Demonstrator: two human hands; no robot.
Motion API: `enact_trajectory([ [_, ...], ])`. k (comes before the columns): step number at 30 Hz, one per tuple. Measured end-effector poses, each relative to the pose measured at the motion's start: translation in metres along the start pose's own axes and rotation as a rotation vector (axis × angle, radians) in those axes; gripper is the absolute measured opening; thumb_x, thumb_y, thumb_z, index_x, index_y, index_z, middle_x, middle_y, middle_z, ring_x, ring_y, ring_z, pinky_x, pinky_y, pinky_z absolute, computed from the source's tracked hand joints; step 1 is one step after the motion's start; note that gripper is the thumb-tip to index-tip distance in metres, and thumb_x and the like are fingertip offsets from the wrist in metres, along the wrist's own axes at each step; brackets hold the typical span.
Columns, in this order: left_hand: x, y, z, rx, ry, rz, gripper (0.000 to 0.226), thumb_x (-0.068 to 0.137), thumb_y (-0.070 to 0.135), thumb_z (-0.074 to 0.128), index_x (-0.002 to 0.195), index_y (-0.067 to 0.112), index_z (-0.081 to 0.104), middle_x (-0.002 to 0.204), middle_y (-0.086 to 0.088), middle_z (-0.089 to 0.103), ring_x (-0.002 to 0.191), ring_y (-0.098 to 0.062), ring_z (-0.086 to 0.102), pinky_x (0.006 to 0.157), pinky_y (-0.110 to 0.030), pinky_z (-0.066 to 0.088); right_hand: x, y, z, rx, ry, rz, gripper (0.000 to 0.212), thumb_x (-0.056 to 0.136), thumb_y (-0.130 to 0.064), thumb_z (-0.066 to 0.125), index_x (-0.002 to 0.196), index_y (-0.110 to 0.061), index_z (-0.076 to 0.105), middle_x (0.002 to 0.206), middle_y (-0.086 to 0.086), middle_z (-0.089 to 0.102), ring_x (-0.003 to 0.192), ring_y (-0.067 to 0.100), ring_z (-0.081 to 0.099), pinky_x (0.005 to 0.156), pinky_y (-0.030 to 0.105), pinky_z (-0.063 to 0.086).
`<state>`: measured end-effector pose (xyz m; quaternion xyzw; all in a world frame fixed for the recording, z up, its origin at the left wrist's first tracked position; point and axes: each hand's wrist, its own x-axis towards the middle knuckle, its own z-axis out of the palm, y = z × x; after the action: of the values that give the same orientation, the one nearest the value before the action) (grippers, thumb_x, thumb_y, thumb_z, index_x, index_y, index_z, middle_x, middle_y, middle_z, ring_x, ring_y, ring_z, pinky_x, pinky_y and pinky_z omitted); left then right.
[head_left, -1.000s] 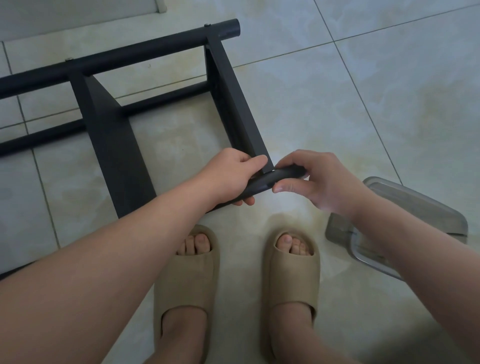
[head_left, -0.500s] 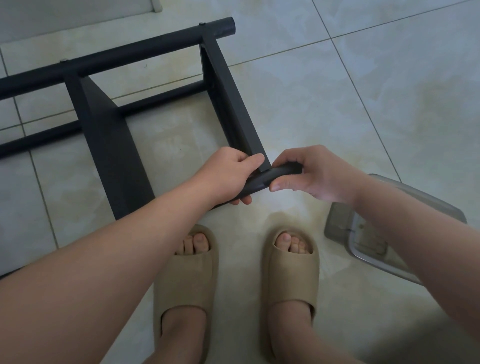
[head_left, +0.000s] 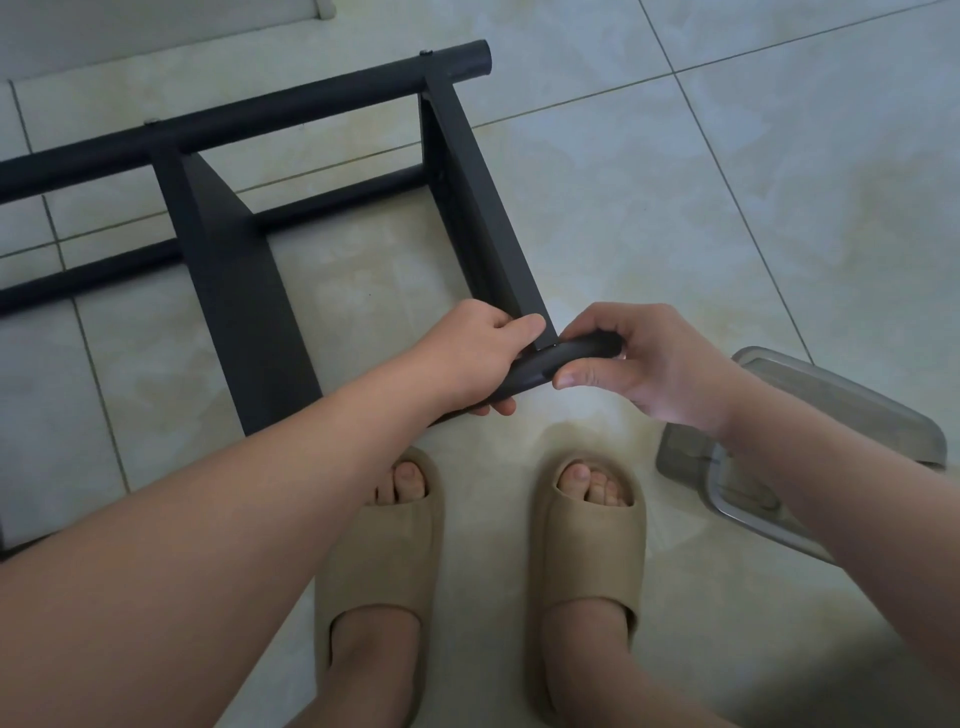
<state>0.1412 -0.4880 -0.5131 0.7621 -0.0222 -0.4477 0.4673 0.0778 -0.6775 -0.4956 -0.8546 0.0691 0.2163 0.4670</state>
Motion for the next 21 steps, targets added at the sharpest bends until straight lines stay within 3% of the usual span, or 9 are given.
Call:
enact_trajectory([
  [7, -0.001, -0.001, 0.000, 0.000, -0.008, -0.005, 0.041, 0.102, 0.042, 0.048, 0.079, 0.011, 0.062, 0.061, 0.000, 0.066, 0.050, -0.020, 0.067, 0.047, -0.026, 0.048, -0.003, 0.001, 0.003, 0.001, 0.005, -0.023, 0.020, 0.080, -0.034, 0.083, 0.092, -0.023, 0.071, 0.080, 0.020, 0.067, 0.071, 0.034, 0.055, 0.062, 0.041, 0.043],
  [10, -0.001, -0.002, 0.004, 0.044, 0.035, 0.022, 0.040, 0.101, 0.040, 0.047, 0.078, 0.010, 0.059, 0.069, -0.009, 0.064, 0.049, -0.021, 0.067, 0.048, -0.028, 0.047, -0.003, 0.003, 0.003, -0.009, 0.011, -0.042, 0.024, 0.080, -0.036, 0.083, 0.094, -0.021, 0.072, 0.080, 0.018, 0.068, 0.073, 0.033, 0.056, 0.065, 0.040, 0.044],
  [15, -0.003, -0.003, 0.003, 0.003, 0.038, 0.027, 0.042, 0.102, 0.039, 0.049, 0.082, 0.004, 0.062, 0.062, -0.006, 0.064, 0.046, -0.021, 0.064, 0.047, -0.028, 0.046, -0.005, 0.006, 0.007, 0.010, 0.040, -0.066, 0.028, 0.077, -0.039, 0.083, 0.096, -0.021, 0.071, 0.080, 0.013, 0.069, 0.072, 0.032, 0.057, 0.067, 0.042, 0.046],
  [18, -0.003, -0.003, 0.003, -0.009, 0.031, 0.039, 0.041, 0.102, 0.038, 0.050, 0.080, 0.006, 0.061, 0.061, -0.006, 0.067, 0.047, -0.021, 0.065, 0.048, -0.029, 0.047, -0.007, 0.009, 0.008, 0.022, 0.068, -0.073, 0.026, 0.078, -0.036, 0.083, 0.095, -0.022, 0.070, 0.083, 0.005, 0.069, 0.074, 0.025, 0.059, 0.071, 0.038, 0.048],
  [21, -0.003, -0.003, 0.002, -0.007, 0.030, 0.045, 0.040, 0.103, 0.038, 0.049, 0.079, 0.007, 0.060, 0.055, -0.004, 0.067, 0.046, -0.019, 0.064, 0.048, -0.028, 0.048, -0.012, 0.010, 0.010, 0.023, 0.106, -0.116, 0.028, 0.079, -0.032, 0.083, 0.100, -0.024, 0.066, 0.091, -0.003, 0.069, 0.081, 0.014, 0.062, 0.071, 0.016, 0.048],
])
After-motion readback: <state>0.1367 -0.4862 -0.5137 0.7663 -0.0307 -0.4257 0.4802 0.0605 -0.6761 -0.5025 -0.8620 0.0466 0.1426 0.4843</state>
